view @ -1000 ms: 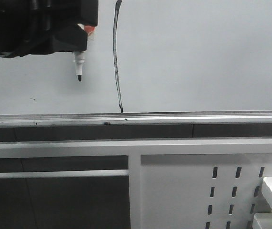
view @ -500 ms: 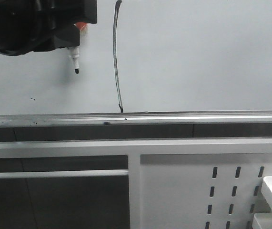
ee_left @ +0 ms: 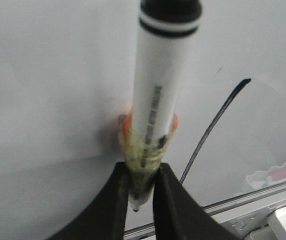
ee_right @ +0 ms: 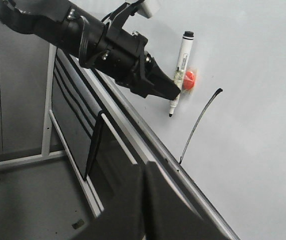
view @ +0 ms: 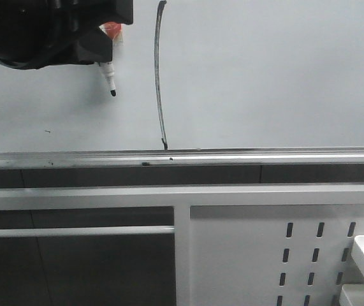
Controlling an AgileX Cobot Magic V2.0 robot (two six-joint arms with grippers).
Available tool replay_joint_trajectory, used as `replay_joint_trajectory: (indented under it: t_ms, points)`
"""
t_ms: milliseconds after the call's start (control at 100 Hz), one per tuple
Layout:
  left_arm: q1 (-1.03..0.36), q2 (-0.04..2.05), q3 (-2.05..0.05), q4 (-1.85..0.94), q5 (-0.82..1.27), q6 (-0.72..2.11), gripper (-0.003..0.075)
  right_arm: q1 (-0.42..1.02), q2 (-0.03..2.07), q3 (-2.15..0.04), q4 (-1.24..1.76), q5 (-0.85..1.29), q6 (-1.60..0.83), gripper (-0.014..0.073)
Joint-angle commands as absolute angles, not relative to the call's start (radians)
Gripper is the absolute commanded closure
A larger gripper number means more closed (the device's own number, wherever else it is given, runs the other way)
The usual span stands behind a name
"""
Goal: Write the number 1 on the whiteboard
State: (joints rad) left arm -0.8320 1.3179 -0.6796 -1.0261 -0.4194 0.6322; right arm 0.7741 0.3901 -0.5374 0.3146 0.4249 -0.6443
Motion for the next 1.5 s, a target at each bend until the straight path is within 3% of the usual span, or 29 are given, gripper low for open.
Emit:
replay_joint_trajectory:
  t_ms: [0,930,1180,1380,1490]
  points:
    - [-0.823,1.299,-0.742,-0.993,-0.51,0.62,0.074,0.77,0.394,-0.562,0.337,0.343,-0.642,0.0651]
    - [-0.82,1.299,-0.744,-0.991,-0.483,0.62,0.0735,0.77,0.394,-0.561,0.359,0.351,-0.642,0.0651]
    - [-0.82,1.299,-0.744,-0.991,-0.487,0.62,0.0567,0.77,0.396,-0.56,0.359,0.351,-0.642,0.0651]
    - [-0.82,1.299,-0.744,-0.991,-0.489,0.62,0.0502,0.77,0.396,-0.56,0.359,0.351,-0.642,0.0651]
    - [-0.82,1.299,-0.744,-0.991,-0.489,0.62,0.043,0.77,0.396,-0.56,0.359,0.351,-0.642,0.0651]
